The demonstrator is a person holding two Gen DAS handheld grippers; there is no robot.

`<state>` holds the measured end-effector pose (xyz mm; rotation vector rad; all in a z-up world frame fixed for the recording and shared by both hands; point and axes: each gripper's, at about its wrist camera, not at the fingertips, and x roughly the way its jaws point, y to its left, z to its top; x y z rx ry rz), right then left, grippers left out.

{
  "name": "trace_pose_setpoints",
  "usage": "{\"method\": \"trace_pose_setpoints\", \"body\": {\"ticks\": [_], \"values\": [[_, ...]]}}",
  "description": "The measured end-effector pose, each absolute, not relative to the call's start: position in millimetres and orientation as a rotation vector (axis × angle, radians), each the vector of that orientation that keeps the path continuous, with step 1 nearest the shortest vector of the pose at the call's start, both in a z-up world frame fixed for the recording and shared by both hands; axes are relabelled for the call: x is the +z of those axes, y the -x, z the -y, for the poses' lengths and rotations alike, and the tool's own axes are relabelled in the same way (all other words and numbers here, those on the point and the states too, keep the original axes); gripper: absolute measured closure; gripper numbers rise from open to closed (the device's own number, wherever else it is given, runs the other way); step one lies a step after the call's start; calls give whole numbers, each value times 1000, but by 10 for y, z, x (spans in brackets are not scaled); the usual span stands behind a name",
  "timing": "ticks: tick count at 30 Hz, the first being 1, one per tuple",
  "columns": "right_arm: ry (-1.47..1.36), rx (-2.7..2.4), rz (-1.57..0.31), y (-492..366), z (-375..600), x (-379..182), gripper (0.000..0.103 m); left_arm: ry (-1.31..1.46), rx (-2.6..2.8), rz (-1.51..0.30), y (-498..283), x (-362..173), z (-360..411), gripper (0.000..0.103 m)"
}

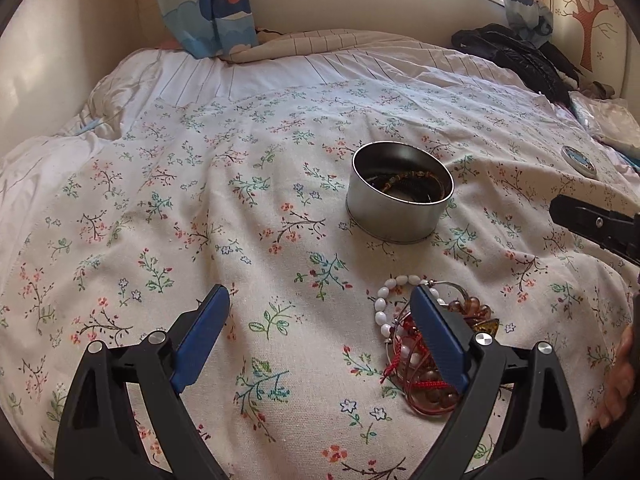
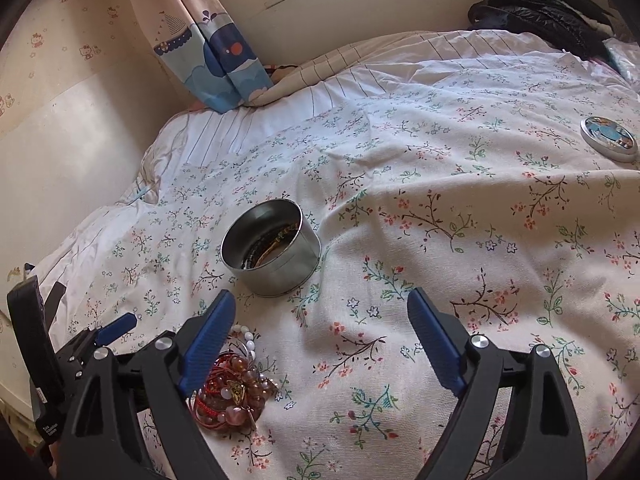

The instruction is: Organize jewelry

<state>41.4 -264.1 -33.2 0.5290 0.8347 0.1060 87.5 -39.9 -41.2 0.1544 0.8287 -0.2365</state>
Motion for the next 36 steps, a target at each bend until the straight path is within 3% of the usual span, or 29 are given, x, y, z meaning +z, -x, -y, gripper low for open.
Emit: {"method": "trace_pose_setpoints", "body": {"ticks": [10,18,21,23,24,28,36], "values": [[-548,107,-838,-412,2692,-346,18,-265,-458,-838,-634,-476,763,16],[-559,115,-834,-410,2720,-344,18,-287,-505,-910,-654,-599,868,42],[-562,117,-833,-414,2723,-346,17,-266,-506,-941,-707,-633,834,63],[-565,117,-834,-419,2725,-350,17,-251,-521,-967,-732,-663,817,85],[-566,118,-834,-420,2728,-350,17,-246,-536,-974,-731,-670,822,89],[-568,118,-835,-424,2732,-352,17,-252,-542,-943,-680,-628,834,99],[-566,116,-840,-431,2735,-366,17,-69,-573,-875,-717,-419,563,100]]}}
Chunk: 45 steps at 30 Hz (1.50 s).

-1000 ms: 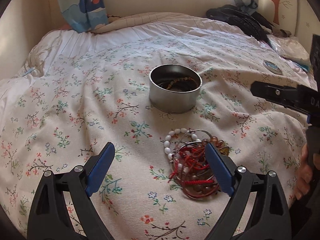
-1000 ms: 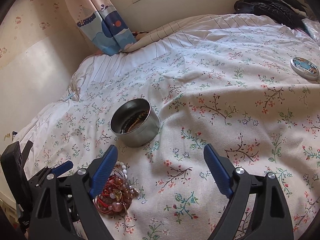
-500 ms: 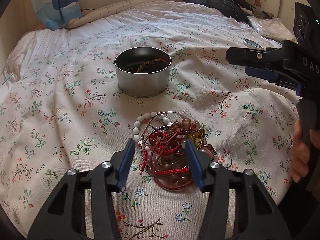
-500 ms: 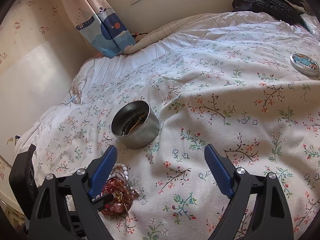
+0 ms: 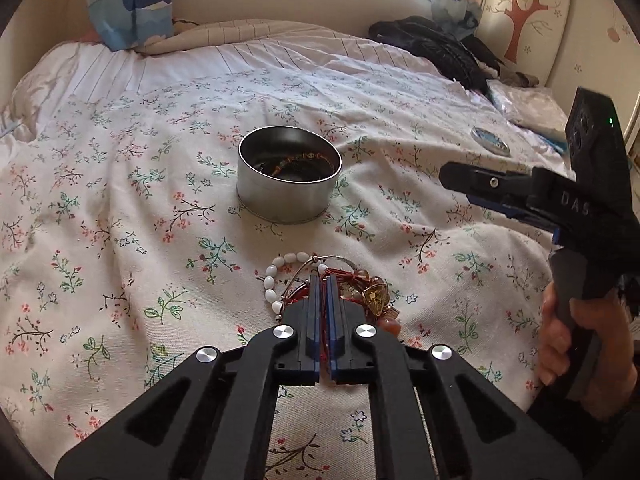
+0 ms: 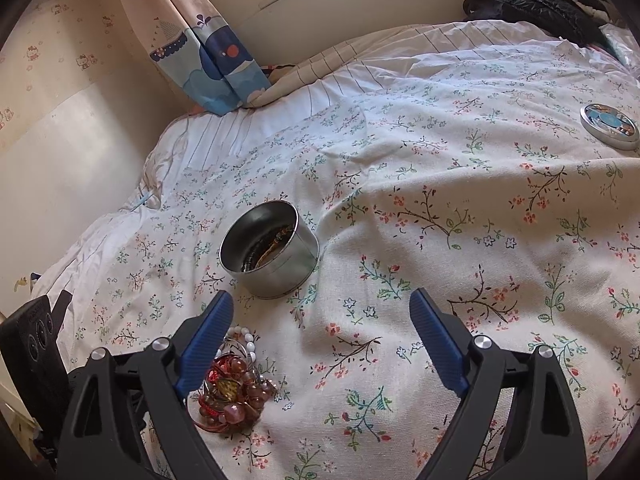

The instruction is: Organize jewelry

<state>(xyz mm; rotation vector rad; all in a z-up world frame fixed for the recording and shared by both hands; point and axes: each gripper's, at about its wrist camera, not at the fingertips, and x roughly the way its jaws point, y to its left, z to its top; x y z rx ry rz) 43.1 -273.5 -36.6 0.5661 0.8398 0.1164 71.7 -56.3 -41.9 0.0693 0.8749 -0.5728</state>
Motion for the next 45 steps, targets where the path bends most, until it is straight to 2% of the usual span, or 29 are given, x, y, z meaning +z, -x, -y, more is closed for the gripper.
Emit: {"method": "trace_pose_setpoints", "body": {"ticks": [9,20,22,25,27,28,29,30,36,42,45], "values": [[-556,158,-850,-444,2663,-383,17,238,-612,-806,-832,-246,124,100],[-335,363,-927,-469,2001,-366,17,229,-458,-792,-919,-266,-21,100],[-252,387,-955,-474,1814,-391,22,232,-454,-796,-927,-276,-44,100],[-158,396,-995,-490,1618,-467,36,234,-455,-798,-934,-281,-51,100],[-148,403,-1018,-512,1584,-516,54,232,-458,-796,-933,-279,-46,100],[-159,410,-1023,-516,1591,-528,59,232,-459,-796,-933,-279,-45,100],[-178,418,-1024,-520,1617,-531,70,231,-459,-795,-932,-278,-44,100],[-195,417,-1021,-520,1649,-528,73,232,-460,-794,-931,-278,-47,100],[-295,461,-922,-433,1822,-345,73,242,-457,-793,-929,-267,-54,100],[-34,626,-976,-266,1169,-371,73,253,-457,-790,-931,-267,-83,100],[9,635,-999,-256,1073,-434,72,256,-461,-789,-934,-266,-93,100]]}}
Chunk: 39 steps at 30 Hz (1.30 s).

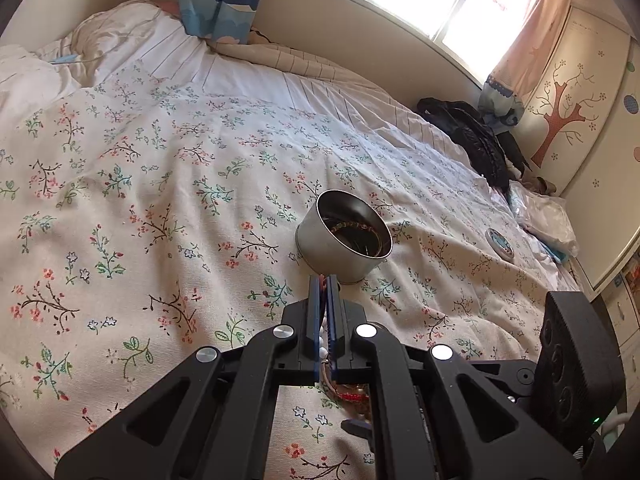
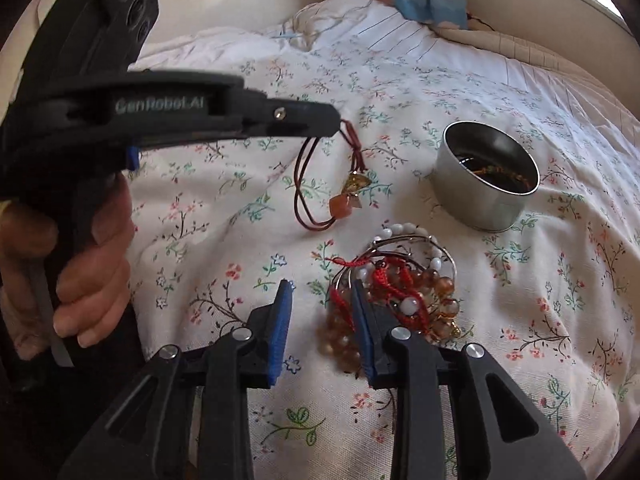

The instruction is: Organize jewelry

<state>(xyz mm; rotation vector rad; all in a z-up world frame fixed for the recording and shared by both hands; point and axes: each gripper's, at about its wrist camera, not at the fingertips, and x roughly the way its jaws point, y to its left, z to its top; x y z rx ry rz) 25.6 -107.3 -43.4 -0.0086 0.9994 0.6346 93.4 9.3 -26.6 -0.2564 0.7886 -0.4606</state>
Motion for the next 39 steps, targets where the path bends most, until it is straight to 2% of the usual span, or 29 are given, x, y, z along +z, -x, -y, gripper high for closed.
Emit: {"method": "trace_pose_setpoints", "body": {"ticks": [11,14,19,26,28,29,31,32,34,36,39], "values": [[-14,603,-1023,-443,990,-522,73,252,-466,-783,-915,-265,-65,100],[-18,575,-1012,-459,1014,-513,93,252,-467,-783,-916,-267,-64,100],[-143,557,-966,-490,1268,-430,99,251,-467,-783,-917,-266,-64,100],[-311,596,-936,-476,1511,-344,99,264,-463,-781,-927,-268,-82,100],[-266,610,-941,-493,1390,-344,76,265,-463,-780,-927,-266,-86,100],[-219,606,-938,-475,1311,-339,50,266,-463,-779,-927,-265,-87,100],[-153,622,-949,-461,1166,-367,48,267,-463,-778,-927,-266,-92,100],[-128,622,-958,-456,1116,-399,49,269,-464,-777,-927,-264,-95,100],[-70,604,-974,-470,1029,-454,59,271,-465,-775,-927,-259,-107,100],[-35,575,-988,-503,999,-507,79,272,-466,-774,-929,-257,-109,100],[-53,552,-998,-544,1061,-531,96,272,-465,-774,-929,-256,-109,100]]}}
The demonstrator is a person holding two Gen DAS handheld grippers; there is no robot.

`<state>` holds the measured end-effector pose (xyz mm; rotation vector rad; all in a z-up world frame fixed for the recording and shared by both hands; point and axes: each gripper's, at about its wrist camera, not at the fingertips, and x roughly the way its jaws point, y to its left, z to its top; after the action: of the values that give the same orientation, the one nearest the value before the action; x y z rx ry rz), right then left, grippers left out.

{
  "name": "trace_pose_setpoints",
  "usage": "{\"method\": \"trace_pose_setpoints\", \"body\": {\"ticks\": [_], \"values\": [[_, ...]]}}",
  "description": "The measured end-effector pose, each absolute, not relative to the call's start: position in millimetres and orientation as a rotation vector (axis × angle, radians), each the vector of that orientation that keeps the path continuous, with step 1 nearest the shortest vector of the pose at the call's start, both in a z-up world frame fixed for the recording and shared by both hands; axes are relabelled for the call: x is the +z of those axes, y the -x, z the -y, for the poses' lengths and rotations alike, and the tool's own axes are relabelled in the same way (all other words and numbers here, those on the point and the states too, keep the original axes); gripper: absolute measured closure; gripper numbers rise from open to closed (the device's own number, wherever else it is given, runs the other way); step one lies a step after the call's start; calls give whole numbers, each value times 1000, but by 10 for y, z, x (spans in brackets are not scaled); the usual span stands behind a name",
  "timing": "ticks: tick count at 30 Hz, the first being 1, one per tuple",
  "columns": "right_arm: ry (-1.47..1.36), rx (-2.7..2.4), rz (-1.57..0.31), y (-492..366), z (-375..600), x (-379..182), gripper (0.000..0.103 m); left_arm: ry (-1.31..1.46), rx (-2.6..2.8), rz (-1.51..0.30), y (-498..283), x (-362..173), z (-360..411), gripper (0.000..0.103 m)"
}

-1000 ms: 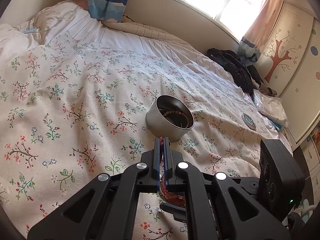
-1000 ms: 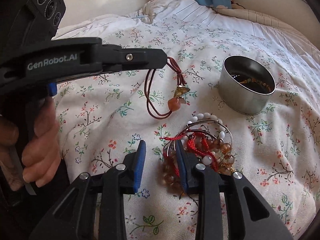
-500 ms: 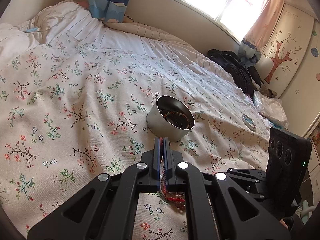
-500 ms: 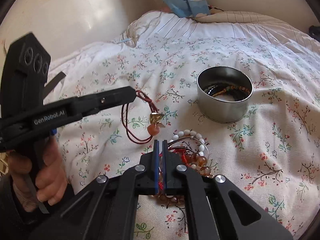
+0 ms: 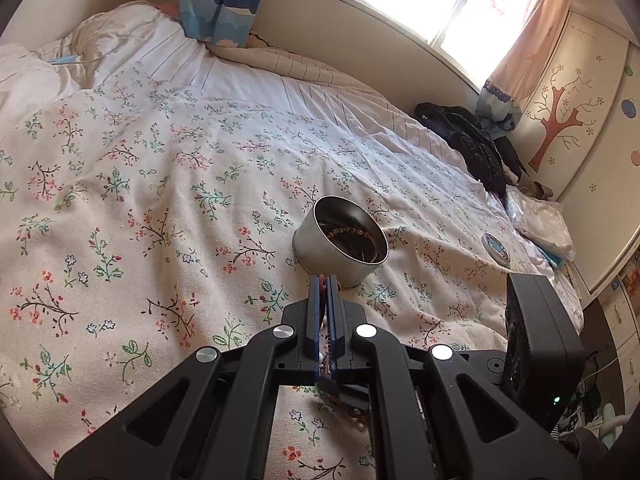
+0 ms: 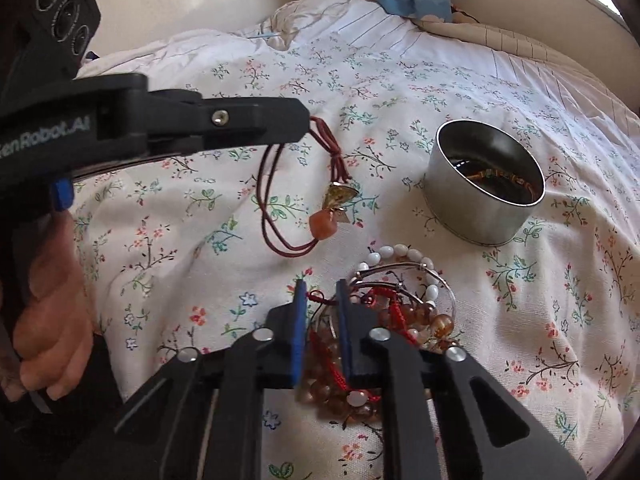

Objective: Organize jewelry
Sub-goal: 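Carry both items over the silver tin and open both tools to drop them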

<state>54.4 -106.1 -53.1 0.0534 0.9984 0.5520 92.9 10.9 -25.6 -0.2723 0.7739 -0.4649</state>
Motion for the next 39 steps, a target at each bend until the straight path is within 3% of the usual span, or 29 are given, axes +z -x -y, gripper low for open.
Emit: {"method": "trace_pose_setpoints", "body": {"ticks": [12,21,39], "values": [[-747,654,-740,-527,2213,-224,97,279,-472,-766,-922,-231,-121,100],[-865,714,-603,-523,2392,-55,97,298,-526,-713,-894,-135,-75,100],[-899,629,-533,-1085,2608,-93,97,231,-566,-653,-1400,36,505,100]]}}
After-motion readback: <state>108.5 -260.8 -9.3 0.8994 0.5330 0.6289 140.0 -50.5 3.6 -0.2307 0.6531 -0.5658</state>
